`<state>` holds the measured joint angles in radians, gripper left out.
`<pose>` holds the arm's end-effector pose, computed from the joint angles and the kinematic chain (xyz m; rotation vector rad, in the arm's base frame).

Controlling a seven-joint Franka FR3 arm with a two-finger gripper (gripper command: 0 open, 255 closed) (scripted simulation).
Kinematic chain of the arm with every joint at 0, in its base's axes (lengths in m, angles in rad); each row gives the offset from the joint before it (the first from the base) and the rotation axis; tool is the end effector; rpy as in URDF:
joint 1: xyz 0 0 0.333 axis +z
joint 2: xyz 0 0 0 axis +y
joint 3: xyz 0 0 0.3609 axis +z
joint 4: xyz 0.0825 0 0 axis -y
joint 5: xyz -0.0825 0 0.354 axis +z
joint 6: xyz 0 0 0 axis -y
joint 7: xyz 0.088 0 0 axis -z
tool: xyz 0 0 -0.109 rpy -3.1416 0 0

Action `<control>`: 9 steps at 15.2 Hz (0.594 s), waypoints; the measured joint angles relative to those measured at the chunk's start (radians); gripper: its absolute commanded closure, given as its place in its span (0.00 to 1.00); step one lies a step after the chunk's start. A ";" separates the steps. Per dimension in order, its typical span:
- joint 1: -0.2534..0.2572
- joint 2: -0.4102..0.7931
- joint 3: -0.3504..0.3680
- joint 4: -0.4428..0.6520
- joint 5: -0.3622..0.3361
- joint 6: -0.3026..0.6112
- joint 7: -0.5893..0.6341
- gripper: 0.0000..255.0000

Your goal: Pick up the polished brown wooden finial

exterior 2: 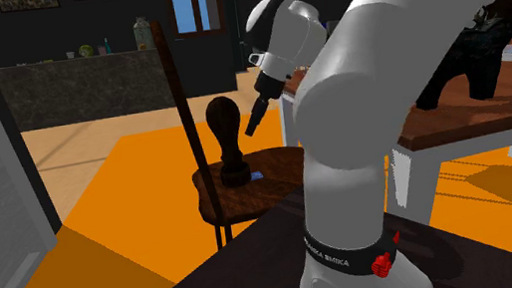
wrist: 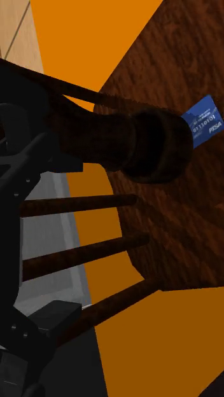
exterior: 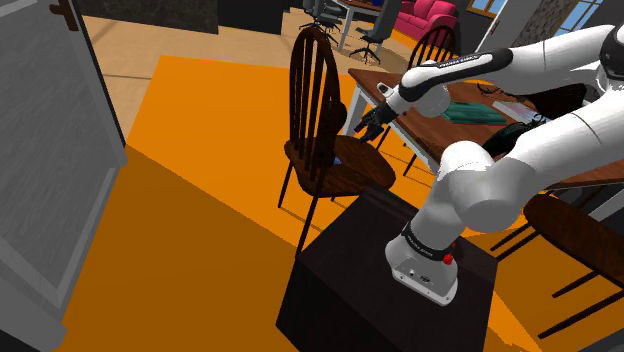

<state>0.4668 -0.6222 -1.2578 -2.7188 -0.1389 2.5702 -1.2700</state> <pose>0.2702 -0.2613 0.3614 -2.7222 -0.8983 -0.7046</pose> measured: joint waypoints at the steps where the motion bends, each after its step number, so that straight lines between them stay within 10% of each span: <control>1: 0.096 0.009 -0.101 0.031 0.021 0.025 -0.061 0.00; 9: 0.653 -0.211 -0.639 0.332 0.006 0.039 -0.353 0.00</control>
<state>1.1196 -0.8330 -1.8968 -2.3866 -0.1331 2.6088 -1.6226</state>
